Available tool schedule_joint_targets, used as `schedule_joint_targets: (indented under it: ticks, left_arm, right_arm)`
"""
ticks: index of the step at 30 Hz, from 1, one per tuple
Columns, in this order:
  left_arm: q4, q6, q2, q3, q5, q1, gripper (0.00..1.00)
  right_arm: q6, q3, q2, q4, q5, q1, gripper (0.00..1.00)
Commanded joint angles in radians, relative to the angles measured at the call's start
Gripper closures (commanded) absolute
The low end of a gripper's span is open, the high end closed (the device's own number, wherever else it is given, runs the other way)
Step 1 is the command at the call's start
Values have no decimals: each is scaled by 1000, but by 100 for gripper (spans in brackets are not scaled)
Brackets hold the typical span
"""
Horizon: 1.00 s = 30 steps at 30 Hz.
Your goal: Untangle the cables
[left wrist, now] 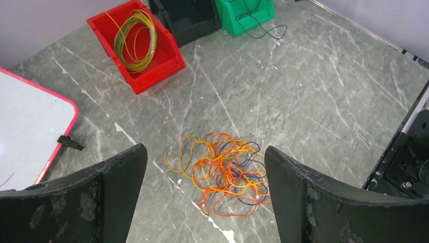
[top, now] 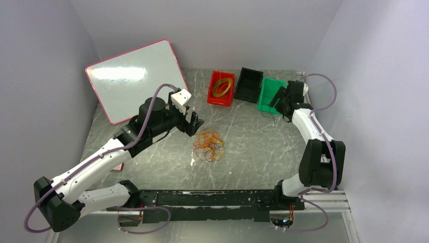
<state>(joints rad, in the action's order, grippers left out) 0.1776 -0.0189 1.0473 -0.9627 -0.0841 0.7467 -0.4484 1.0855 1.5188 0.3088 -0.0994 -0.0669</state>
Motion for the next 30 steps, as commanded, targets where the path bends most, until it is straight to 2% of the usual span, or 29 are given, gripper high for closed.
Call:
schedule_joint_targets:
  ticks: [1,8,14,18,22,30]
  left_arm:
    - [-20,-3,-3,9,-37,-6,10]
    - [-12,-4,-10,16,-34,-5,10]
    - [-9,-9,-8,15,-31,-6,10]
    - [-5,-5,-6,15,-31,-6,11]
    - [-1,11,-6,21,-14,-5,10]
    - [16,37,13,20,-4,-5,11]
  right_arm:
    - [-74,-134,-75,-7,-8,28,27]
    - [-264,-307,-217,-124,-5,28,25]
    - [-541,-434,-314,-292,-10,28,25]
    - [-691,-470,-287,-348,-15,27,26]
    - [-772,-493,-258,-396,-27,27,27]
    - [-827,-511,-198,-474,-94,26,31]
